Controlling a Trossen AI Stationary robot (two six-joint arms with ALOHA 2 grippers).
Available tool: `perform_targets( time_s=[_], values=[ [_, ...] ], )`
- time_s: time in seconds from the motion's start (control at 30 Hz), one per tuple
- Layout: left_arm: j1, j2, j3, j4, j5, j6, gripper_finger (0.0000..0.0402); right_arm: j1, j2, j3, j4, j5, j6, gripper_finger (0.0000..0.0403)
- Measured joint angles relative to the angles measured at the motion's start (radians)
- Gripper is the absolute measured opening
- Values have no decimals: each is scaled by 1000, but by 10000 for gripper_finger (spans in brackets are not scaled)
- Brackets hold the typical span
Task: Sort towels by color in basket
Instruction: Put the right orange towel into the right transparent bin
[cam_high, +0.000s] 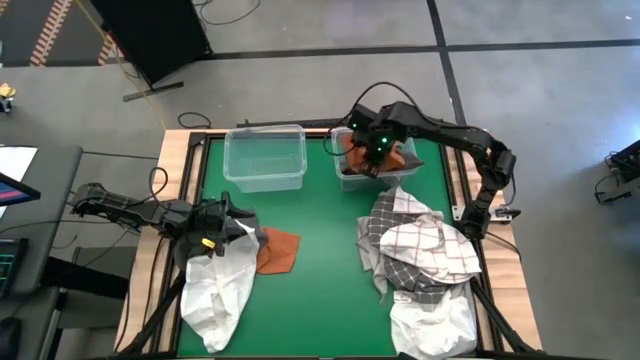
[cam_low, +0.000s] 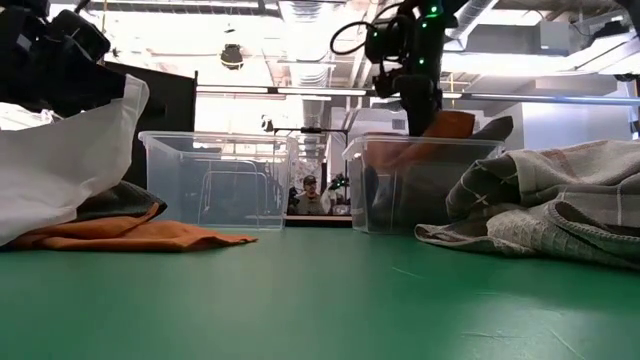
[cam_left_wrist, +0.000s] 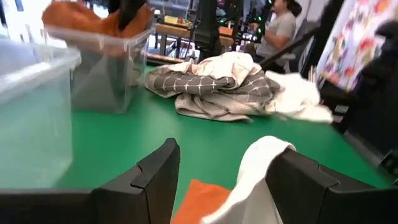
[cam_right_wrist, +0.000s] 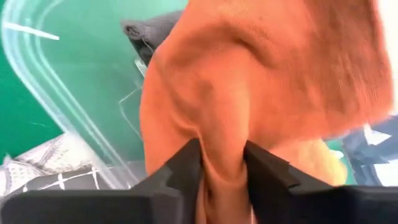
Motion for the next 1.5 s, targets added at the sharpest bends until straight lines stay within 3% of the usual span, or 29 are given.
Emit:
perform_targets(
  time_s=[0.13,0.27,0.43,0.63,0.87,1.03,1.27,1.5],
  values=[
    [3,0,0,49,-46,-45,214,0,-38,1,0,0,24,200],
    [4,0,29,115,-132,68,214,0,-72,1,-2,-1,49,247],
    [5,0,73,137,-218,151,214,-5,-113,2,2,0,133,268],
    [12,2,83,95,-199,131,214,-23,-71,2,-23,-38,191,232],
    [12,105,84,-77,55,-22,214,-88,47,2,-11,-45,216,154],
    [1,231,85,-138,205,-139,214,-118,123,2,-7,-57,223,119],
    [-46,422,91,-239,231,-239,214,-104,166,2,-15,-59,194,113],
    [-88,567,132,-224,216,-214,214,-92,41,1,-32,-60,154,113]
  ],
)
